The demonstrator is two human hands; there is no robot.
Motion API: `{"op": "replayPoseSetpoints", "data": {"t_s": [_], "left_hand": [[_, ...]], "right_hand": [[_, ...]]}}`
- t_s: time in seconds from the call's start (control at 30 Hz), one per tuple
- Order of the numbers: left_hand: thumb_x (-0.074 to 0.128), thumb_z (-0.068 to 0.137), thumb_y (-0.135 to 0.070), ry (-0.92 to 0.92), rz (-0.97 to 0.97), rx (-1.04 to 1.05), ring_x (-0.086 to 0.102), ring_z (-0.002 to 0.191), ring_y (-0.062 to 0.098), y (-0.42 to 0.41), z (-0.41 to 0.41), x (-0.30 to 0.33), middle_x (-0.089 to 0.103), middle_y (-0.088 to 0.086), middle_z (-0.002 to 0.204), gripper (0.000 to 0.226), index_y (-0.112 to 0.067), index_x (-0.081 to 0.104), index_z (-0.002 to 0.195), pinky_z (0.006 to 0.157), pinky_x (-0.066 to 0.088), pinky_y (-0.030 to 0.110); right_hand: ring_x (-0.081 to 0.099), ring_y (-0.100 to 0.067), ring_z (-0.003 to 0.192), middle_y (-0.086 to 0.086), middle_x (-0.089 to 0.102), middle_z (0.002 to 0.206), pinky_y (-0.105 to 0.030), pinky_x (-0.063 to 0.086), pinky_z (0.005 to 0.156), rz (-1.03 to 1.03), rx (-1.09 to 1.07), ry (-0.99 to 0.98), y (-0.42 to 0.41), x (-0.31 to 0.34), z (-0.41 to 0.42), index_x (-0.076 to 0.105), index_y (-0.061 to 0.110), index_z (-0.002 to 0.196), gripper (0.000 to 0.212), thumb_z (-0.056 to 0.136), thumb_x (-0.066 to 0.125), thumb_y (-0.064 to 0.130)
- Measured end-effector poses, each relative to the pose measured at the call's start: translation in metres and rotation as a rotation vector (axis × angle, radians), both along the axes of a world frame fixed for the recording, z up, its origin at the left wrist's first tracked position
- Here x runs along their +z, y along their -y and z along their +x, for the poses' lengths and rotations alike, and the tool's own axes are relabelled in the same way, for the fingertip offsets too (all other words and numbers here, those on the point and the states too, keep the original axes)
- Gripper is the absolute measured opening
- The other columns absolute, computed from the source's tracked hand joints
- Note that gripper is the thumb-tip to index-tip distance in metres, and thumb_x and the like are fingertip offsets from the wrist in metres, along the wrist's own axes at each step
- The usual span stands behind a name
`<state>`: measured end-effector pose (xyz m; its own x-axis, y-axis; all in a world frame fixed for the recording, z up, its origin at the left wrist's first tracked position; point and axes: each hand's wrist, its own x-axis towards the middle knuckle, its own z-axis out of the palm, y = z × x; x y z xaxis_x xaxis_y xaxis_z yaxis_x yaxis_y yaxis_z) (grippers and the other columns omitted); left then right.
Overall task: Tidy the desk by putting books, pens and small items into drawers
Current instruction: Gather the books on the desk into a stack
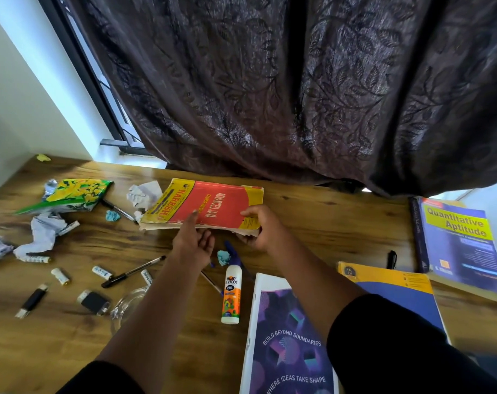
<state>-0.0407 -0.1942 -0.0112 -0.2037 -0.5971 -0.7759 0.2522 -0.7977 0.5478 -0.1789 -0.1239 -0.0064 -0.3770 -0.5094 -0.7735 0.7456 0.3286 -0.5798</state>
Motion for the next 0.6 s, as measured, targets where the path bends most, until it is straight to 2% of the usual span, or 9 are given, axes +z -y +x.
{"op": "replayPoseSetpoints", "data": {"t_s": [0.1, 0.2, 0.3, 0.37, 0.43, 0.53, 0.6], "left_hand": [[0.077, 0.089, -0.032, 0.003, -0.052, -0.02, 0.064, 0.107, 0.019, 0.0, -0.002, -0.002, 0.07, 0.003, 0.113, 0.038, -0.017, 0.063, 0.121, 0.096, 0.05, 0.036], [0.072, 0.092, -0.025, -0.076, -0.112, -0.03, 0.066, 0.111, 0.018, -0.001, -0.003, 0.0, 0.074, 0.004, 0.119, 0.034, -0.017, 0.064, 0.125, 0.094, 0.047, 0.033], [0.07, 0.095, -0.02, -0.185, -0.185, -0.042, 0.068, 0.107, 0.018, -0.003, -0.003, 0.006, 0.073, 0.007, 0.123, 0.021, -0.017, 0.065, 0.115, 0.088, 0.051, 0.03], [0.069, 0.097, -0.019, -0.257, -0.229, -0.076, 0.069, 0.102, 0.017, -0.007, -0.002, 0.009, 0.073, 0.008, 0.117, 0.014, -0.018, 0.065, 0.11, 0.091, 0.054, 0.031], [0.069, 0.096, -0.018, -0.351, -0.238, -0.109, 0.068, 0.104, 0.018, -0.011, 0.002, 0.011, 0.074, 0.005, 0.107, 0.013, -0.017, 0.064, 0.109, 0.101, 0.052, 0.036], [0.07, 0.093, -0.018, -0.499, -0.176, -0.124, 0.07, 0.115, 0.02, -0.019, 0.009, 0.014, 0.077, 0.005, 0.106, 0.03, -0.013, 0.061, 0.121, 0.112, 0.046, 0.04], [0.071, 0.092, -0.018, -0.549, -0.153, -0.138, 0.069, 0.119, 0.021, -0.024, 0.011, 0.018, 0.076, 0.006, 0.108, 0.032, -0.014, 0.061, 0.122, 0.114, 0.044, 0.041]], "right_hand": [[0.069, -0.031, 0.092, -0.015, 0.071, 0.101, -0.041, 0.059, 0.078, -0.06, -0.042, 0.035, -0.004, 0.002, -0.002, 0.062, 0.011, 0.104, 0.021, 0.086, 0.065, 0.002], [0.07, -0.033, 0.094, -0.017, 0.071, 0.104, -0.042, 0.058, 0.071, -0.095, -0.091, 0.06, -0.006, 0.006, -0.001, 0.062, 0.011, 0.111, 0.029, 0.085, 0.066, 0.0], [0.067, -0.034, 0.099, -0.018, 0.068, 0.112, -0.042, 0.057, 0.07, -0.117, -0.126, 0.062, -0.009, 0.014, -0.001, 0.057, 0.013, 0.119, 0.04, 0.082, 0.07, 0.003], [0.066, -0.034, 0.102, -0.017, 0.067, 0.114, -0.041, 0.055, 0.073, -0.134, -0.119, 0.056, -0.014, 0.02, -0.003, 0.056, 0.014, 0.12, 0.043, 0.081, 0.073, 0.008], [0.066, -0.033, 0.102, -0.016, 0.069, 0.114, -0.041, 0.054, 0.079, -0.146, -0.106, 0.046, -0.02, 0.025, -0.006, 0.057, 0.014, 0.119, 0.043, 0.08, 0.077, 0.013], [0.068, -0.035, 0.108, -0.017, 0.072, 0.118, -0.044, 0.057, 0.086, -0.203, -0.073, 0.009, -0.031, 0.034, -0.01, 0.06, 0.013, 0.129, 0.051, 0.082, 0.079, 0.015], [0.068, -0.034, 0.113, -0.018, 0.072, 0.122, -0.045, 0.057, 0.093, -0.264, -0.051, -0.026, -0.037, 0.042, -0.011, 0.062, 0.01, 0.131, 0.045, 0.088, 0.075, 0.012]]}}
